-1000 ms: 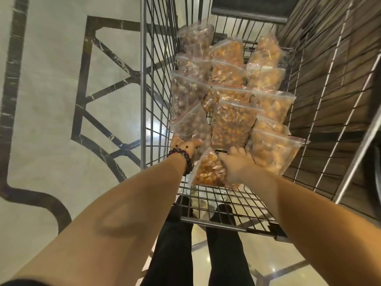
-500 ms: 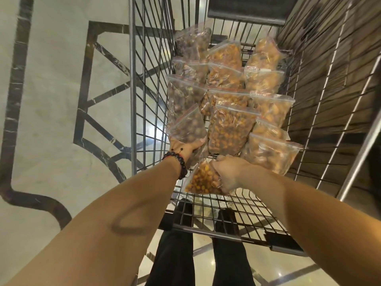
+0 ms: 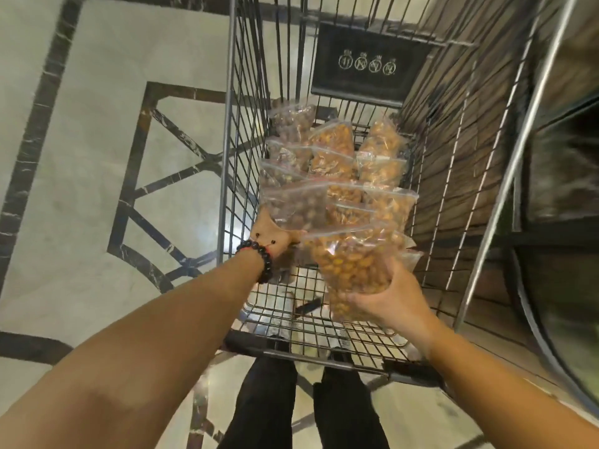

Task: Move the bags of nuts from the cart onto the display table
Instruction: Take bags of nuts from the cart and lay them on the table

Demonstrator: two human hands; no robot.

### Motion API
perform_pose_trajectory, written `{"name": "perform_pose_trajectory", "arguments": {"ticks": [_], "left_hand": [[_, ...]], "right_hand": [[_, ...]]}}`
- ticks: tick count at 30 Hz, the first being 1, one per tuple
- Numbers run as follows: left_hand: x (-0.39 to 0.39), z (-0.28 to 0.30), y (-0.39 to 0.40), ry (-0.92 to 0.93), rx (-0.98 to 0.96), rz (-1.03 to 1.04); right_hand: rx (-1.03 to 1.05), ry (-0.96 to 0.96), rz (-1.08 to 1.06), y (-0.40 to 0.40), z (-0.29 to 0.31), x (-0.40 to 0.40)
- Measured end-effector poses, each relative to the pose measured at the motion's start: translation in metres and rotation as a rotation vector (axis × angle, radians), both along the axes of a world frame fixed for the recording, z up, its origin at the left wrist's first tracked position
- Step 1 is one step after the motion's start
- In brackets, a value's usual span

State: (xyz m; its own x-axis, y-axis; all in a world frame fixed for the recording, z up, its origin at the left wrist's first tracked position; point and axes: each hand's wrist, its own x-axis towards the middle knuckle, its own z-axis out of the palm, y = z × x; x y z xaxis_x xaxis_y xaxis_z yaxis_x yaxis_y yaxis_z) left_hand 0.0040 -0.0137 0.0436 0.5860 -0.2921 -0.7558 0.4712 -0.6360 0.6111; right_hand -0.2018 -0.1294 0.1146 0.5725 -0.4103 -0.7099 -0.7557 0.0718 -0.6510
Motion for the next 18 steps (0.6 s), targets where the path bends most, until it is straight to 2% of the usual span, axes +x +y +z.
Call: {"name": "perform_pose_trajectory", "arguments": {"ticks": [3, 6, 11, 14, 18], "left_hand": [[0.01, 0.041, -0.001, 0.056, -0.179, -0.009], [0.015, 0.085, -0.001, 0.181, -0.336, 0.026], [-0.008, 0.183, -0.011, 0.244, -0.534, 0.059], [-0.026, 0.234, -0.023, 0.252, -0.598, -0.027], [-0.053, 0.302, -0.05, 0.089, -0.724, -0.21]], "right_hand": [[0.127, -0.172, -0.363, -0.024, 0.037, -0.011], [0.116, -0.357, -0.533, -0.043, 0.085, -0.017], [0.063, -0.564, -0.664, -0.054, 0.175, -0.028], [-0.002, -0.644, -0.752, -0.055, 0.221, -0.038], [-0.149, -0.683, -0.865, -0.051, 0.273, -0.059]]}}
